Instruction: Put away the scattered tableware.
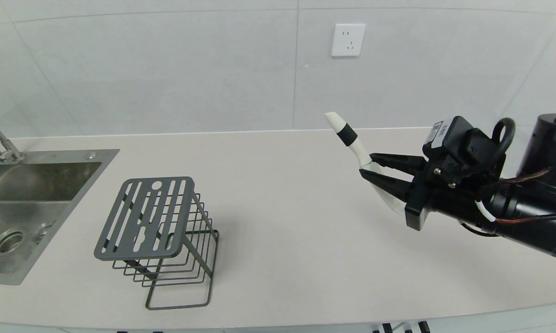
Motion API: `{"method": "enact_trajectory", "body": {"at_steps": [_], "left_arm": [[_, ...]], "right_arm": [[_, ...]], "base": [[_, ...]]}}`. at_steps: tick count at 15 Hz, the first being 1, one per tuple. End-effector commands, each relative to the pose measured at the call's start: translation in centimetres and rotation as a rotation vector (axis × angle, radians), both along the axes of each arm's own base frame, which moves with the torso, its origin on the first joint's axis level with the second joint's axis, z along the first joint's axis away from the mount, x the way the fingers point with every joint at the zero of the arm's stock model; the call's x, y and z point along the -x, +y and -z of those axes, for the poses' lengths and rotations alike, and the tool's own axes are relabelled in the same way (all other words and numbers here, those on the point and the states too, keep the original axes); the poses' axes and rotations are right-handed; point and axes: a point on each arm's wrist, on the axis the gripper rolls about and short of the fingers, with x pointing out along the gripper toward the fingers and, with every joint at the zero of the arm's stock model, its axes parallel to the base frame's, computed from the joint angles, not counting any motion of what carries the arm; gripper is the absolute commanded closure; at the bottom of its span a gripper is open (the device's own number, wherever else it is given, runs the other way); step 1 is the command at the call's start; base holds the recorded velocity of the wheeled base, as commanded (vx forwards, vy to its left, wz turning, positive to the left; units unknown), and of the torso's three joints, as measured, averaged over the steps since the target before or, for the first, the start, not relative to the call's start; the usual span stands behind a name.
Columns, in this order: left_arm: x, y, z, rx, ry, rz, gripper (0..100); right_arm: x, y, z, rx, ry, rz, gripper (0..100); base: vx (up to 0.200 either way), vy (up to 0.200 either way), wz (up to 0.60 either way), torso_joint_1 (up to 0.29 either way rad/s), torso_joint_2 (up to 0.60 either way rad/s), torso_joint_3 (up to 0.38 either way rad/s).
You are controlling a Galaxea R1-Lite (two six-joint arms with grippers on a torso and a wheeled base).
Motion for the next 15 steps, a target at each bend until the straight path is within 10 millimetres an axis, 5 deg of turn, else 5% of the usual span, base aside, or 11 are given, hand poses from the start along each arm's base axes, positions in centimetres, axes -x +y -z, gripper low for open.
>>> {"method": "enact_trajectory", "body": {"at_steps": [1,6,8,11,15], "left_arm": [[-4.3,-0.2,-1.0,-0.051,0.163,0.113,0],[-11.1,-0.9,-2.4,-0.297,0.157,0.261,0],[-11.8,-2.2,-2.4,-0.35,0.114,0.416,0],[-13.2,-4.7,-2.0,-0.352,0.139,0.627,0],[-18.1,-6.6,-1.8,-0.209,0.243,0.662,0]], "right_arm": [[0.2,0.0,-0.3,-0.008,-0.013,-0.006,100],[0.3,0.1,-0.3,-0.009,-0.016,-0.008,100],[0.5,0.5,-0.5,-0.012,-0.02,-0.023,100],[0.5,0.9,-1.2,-0.028,-0.044,-0.038,100],[0.4,1.6,-3.1,-0.073,-0.11,-0.055,100]], "base": [[0.0,0.0,0.0,0.0,0.0,0.0],[0.0,0.0,0.0,0.0,0.0,0.0],[0.0,0.0,0.0,0.0,0.0,0.0],[0.0,0.0,0.0,0.0,0.0,0.0],[0.0,0.0,0.0,0.0,0.0,0.0]]}}
